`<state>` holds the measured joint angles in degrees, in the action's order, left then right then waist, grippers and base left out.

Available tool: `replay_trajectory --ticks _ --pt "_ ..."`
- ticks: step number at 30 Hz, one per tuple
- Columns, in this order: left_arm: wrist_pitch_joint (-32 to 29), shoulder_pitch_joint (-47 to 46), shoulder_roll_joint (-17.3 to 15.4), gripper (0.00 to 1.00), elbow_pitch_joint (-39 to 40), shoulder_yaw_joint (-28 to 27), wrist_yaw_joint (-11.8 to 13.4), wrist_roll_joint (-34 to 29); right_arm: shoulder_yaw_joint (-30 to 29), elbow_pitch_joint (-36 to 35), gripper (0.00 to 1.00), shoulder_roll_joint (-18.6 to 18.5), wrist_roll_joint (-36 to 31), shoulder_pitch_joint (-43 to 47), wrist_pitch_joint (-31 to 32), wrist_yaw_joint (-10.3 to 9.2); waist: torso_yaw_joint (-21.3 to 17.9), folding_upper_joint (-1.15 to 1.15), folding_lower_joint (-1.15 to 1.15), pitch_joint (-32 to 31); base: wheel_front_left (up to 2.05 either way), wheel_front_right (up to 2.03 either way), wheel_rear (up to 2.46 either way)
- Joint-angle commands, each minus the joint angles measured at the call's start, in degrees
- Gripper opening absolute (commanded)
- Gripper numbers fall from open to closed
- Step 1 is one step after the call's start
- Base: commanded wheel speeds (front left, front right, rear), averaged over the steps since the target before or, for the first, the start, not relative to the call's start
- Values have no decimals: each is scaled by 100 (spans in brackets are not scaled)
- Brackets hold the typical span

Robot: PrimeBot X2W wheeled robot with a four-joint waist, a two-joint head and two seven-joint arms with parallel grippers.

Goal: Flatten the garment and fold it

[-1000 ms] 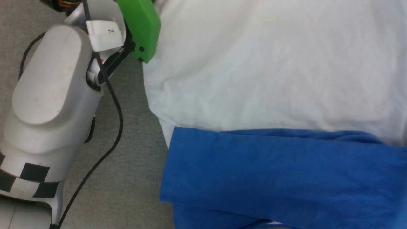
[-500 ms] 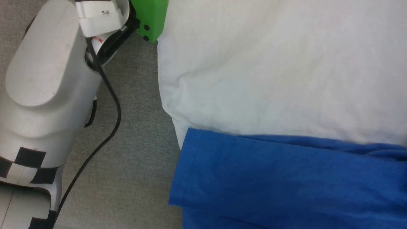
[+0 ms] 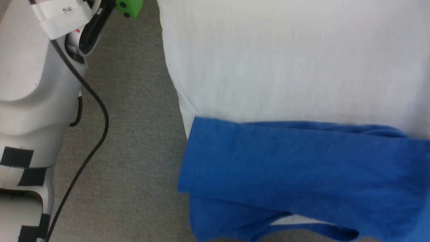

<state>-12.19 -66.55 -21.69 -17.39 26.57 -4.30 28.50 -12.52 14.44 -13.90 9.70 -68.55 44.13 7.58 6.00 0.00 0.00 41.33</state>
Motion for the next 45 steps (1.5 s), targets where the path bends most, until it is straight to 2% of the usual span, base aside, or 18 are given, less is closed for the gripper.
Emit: replay_trajectory --ticks 1,6,10,15,20,25,31,37,38,45 --pt "160 -120 -69 0 -38 -62 69 -84 -30 73 0 -50 85 -120 -122 -9 -186 0 0 -362 0 0 0" --pt "497 25 -130 0 -72 -98 54 -84 83 123 0 -105 427 39 -387 -9 -264 0 0 -764 0 0 0" --pt "740 351 -246 0 111 -132 10 -11 232 -96 0 -235 824 350 -481 -9 -301 0 0 -1090 0 0 0" --pt "1012 1104 -497 0 718 -63 -66 60 308 -669 0 -447 1402 1152 -395 -9 -308 0 0 -1531 0 0 0" --pt "1225 2062 -755 0 1515 2 9 73 103 -1431 0 -459 1833 2308 -214 -9 -293 0 0 -1935 0 0 0" --pt "1471 3219 -944 0 2369 216 226 -59 -290 -2234 0 -258 2153 3722 -114 -9 -232 0 0 -2282 0 0 0" --pt "1757 4306 -1056 0 2837 562 507 -352 -642 -2803 0 112 2393 5088 -253 -9 -164 0 0 -2506 0 0 0" --pt "2023 5225 -953 0 2925 978 759 -511 -876 -3204 0 582 2707 6195 -516 -9 -143 0 0 -2593 0 0 0" --pt "2216 5552 -849 0 2792 1080 919 -551 -883 -3247 0 773 2900 6666 -695 -9 -169 0 0 -2621 0 0 0" --pt "2556 6336 -609 0 2750 998 1321 -343 -860 -3240 0 974 3191 7686 -1040 -9 -233 0 0 -2655 0 0 0"
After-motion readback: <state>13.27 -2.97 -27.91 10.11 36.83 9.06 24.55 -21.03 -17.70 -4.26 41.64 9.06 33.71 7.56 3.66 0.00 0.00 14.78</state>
